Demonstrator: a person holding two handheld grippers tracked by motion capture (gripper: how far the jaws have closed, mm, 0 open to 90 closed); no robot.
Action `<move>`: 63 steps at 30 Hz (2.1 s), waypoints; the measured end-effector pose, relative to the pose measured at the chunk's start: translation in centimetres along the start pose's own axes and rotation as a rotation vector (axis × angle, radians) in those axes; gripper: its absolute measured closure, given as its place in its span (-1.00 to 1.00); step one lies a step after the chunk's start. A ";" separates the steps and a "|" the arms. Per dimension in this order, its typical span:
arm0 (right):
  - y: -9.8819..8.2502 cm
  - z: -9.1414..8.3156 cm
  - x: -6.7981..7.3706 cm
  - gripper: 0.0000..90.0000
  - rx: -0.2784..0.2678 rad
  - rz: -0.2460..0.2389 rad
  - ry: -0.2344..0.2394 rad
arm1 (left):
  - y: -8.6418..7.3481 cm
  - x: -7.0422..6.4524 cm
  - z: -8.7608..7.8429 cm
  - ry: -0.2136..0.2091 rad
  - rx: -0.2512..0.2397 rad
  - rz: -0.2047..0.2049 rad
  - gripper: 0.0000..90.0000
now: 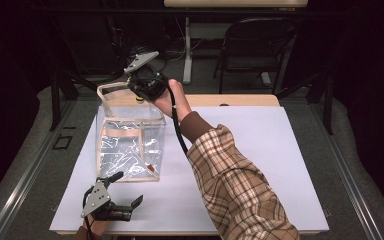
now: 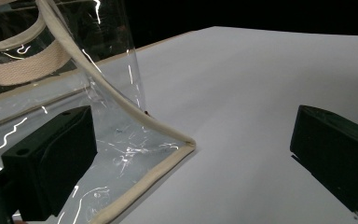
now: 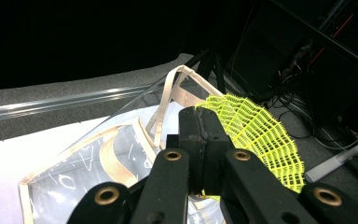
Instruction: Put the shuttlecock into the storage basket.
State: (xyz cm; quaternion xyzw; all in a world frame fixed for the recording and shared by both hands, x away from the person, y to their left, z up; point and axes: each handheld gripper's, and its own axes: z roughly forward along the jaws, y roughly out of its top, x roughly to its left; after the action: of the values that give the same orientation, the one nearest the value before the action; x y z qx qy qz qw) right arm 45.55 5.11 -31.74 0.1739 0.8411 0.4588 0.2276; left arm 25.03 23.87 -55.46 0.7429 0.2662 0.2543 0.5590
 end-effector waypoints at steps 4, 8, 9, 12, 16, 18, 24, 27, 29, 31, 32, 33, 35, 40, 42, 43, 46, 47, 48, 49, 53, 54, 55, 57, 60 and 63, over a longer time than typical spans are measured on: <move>0.0 0.3 0.1 1.00 0.001 0.001 0.003 | 0.0 0.0 0.0 0.000 0.000 0.000 -0.99; 0.0 0.5 0.2 1.00 0.003 0.003 0.006 | 0.0 0.0 0.0 0.000 0.000 -0.001 -0.99; 0.0 0.5 0.3 1.00 0.004 0.003 0.007 | 0.0 0.0 0.0 0.000 -0.001 -0.001 -0.99; 0.0 0.7 0.3 1.00 0.004 -0.002 0.008 | 0.0 0.0 0.0 0.000 -0.001 -0.001 -0.99; -0.1 1.1 0.4 1.00 0.010 -0.001 0.012 | 0.0 0.0 0.0 0.000 -0.001 -0.001 -0.99; -0.1 1.2 0.5 1.00 0.010 -0.001 0.014 | 0.0 0.0 0.0 0.000 -0.001 0.000 -0.99; -0.2 1.6 0.5 1.00 0.014 0.001 0.016 | 0.0 0.0 0.0 0.000 -0.001 -0.001 -0.99; -0.3 1.8 0.6 1.00 0.021 0.003 0.017 | 0.0 0.0 0.0 -0.001 0.000 0.000 -0.99; -0.3 1.9 0.6 1.00 0.024 0.003 0.019 | 0.0 0.0 0.0 -0.001 -0.002 0.001 -0.99; -0.4 2.1 0.6 1.00 0.024 0.001 0.020 | 0.0 0.0 0.0 -0.001 -0.002 -0.001 -0.99; -0.4 2.2 0.7 1.00 0.025 0.000 0.019 | 0.0 0.0 0.0 -0.001 0.000 0.000 -0.99; -0.4 2.3 0.7 1.00 0.027 0.001 0.020 | 0.0 0.0 0.0 -0.001 0.000 0.000 -0.99; -0.4 2.5 0.8 1.00 0.028 0.003 0.022 | 0.0 0.0 0.0 -0.001 -0.002 0.000 -0.99; -0.6 3.1 0.9 1.00 0.040 0.004 0.026 | 0.0 0.0 -0.1 -0.001 -0.001 0.001 -0.99; -0.6 3.2 0.9 1.00 0.043 0.006 0.027 | 0.0 0.0 -0.1 -0.001 -0.002 0.000 -0.99; -0.7 3.3 1.0 1.00 0.044 0.007 0.026 | 0.0 0.0 -0.1 -0.001 -0.002 0.000 -0.99; -0.7 3.5 1.0 1.00 0.045 0.006 0.027 | 0.0 0.0 -0.1 -0.001 -0.002 0.001 -0.99; -0.7 3.5 1.0 1.00 0.049 0.007 0.028 | 0.0 0.0 -0.1 -0.002 -0.002 0.000 -0.99; -0.8 3.6 1.0 1.00 0.052 0.006 0.028 | 0.0 0.0 -0.1 -0.001 -0.002 0.000 -0.99; -0.8 3.6 1.0 1.00 0.051 0.010 0.028 | 0.0 0.0 -0.1 -0.001 -0.002 0.000 -0.99; -0.8 3.9 1.1 1.00 0.053 0.010 0.030 | 0.0 0.0 -0.1 -0.001 -0.002 0.001 -0.99; -0.8 4.0 1.2 1.00 0.053 0.007 0.031 | 0.0 0.0 -0.1 -0.001 -0.002 0.000 -0.99; -0.8 4.0 1.2 1.00 0.059 0.010 0.033 | 0.0 0.0 -0.1 -0.001 -0.001 0.001 -0.99; -0.9 4.2 1.3 1.00 0.057 0.006 0.033 | 0.0 0.0 -0.1 -0.001 -0.001 0.002 -0.99; -0.9 4.4 1.3 1.00 0.061 0.005 0.034 | 0.0 0.0 -0.1 -0.001 -0.002 0.001 -0.99; -1.0 4.6 1.4 1.00 0.063 0.005 0.034 | 0.0 0.0 -0.1 0.000 -0.002 0.000 -0.99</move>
State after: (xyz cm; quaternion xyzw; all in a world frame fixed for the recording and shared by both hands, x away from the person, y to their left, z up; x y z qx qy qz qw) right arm 46.78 8.47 -35.06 0.1751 0.8585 0.4356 0.2064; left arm 25.00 23.96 -55.41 0.7423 0.2656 0.2546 0.5599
